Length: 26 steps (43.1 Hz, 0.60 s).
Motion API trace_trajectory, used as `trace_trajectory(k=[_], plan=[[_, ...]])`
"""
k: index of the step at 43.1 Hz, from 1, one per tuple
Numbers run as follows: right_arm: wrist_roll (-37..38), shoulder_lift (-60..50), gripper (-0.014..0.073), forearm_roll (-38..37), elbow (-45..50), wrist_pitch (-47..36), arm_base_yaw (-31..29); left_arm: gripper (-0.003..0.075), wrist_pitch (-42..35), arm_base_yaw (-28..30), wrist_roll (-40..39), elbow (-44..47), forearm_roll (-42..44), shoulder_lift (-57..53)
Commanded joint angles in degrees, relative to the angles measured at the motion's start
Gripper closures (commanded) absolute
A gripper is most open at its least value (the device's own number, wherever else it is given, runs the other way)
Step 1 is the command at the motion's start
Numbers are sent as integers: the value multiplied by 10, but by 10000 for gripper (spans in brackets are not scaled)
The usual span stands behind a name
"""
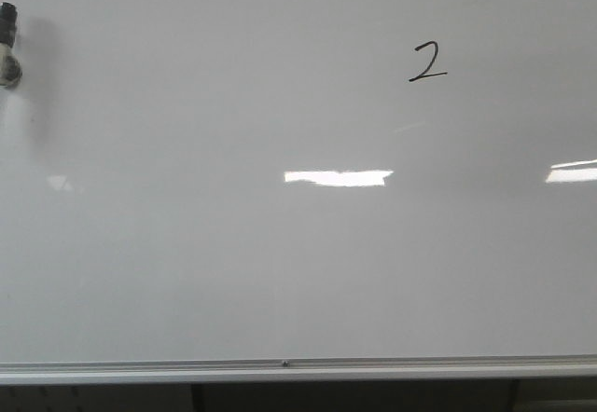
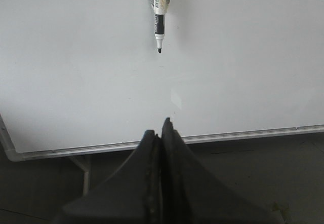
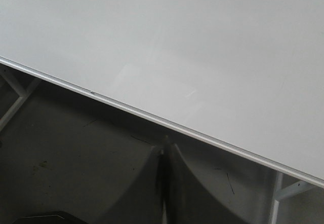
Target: Write number 2 on whiteboard
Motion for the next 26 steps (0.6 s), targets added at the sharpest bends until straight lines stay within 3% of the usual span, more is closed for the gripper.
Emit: trace_trajectory(k=[1, 10, 15, 22, 26], plan=[[1, 5, 662, -9, -11, -40, -2, 741, -37, -4, -5, -19, 5, 3], [1, 5, 662, -9, -11, -40, -2, 741, -37, 3, -5, -10, 0, -12], [1, 5, 662, -9, -11, -40, -2, 741, -48, 28, 1, 18, -52, -35], [1, 5, 662, -9, -11, -40, -2, 741, -188, 61, 106, 96, -110, -86], [1, 5, 662, -9, -11, -40, -2, 741, -285, 79, 121, 157, -111, -121]])
